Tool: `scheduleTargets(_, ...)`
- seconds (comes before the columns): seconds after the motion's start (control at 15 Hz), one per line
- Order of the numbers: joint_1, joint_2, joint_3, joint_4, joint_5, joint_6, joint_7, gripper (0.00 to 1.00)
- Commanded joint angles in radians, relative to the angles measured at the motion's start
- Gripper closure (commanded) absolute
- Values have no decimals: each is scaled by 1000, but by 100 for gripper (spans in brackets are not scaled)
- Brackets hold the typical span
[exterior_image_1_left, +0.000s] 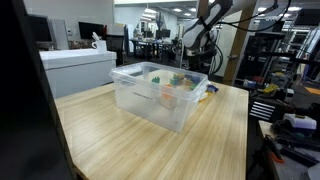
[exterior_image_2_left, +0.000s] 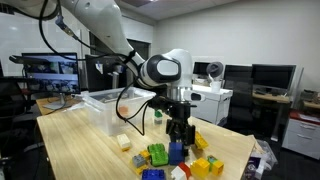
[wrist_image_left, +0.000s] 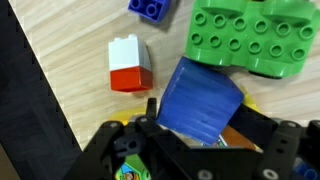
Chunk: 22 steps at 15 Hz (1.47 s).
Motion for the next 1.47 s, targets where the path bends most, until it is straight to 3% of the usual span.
scheduleTargets(0.0, 22, -105, 2, -69, -12, -11, 16, 52)
scheduleTargets(0.07, 27, -135, 9, -70, -5, -17, 9, 57)
scheduleTargets(0.4, 67, -348, 91, -104, 64, -9, -33, 57)
scheduleTargets(0.67, 126, -536, 171, -223, 153, -26, -118, 57)
scheduleTargets(0.87, 177, -647, 205, -341, 205, -103, -197, 57)
scheduleTargets(1.2, 234, -710, 212, -480, 177, -121, -244, 57)
scheduleTargets(1.27, 239, -710, 211, -490, 173, -120, -250, 8)
scheduleTargets(1.4, 238, -706, 207, -489, 175, -125, -256, 2)
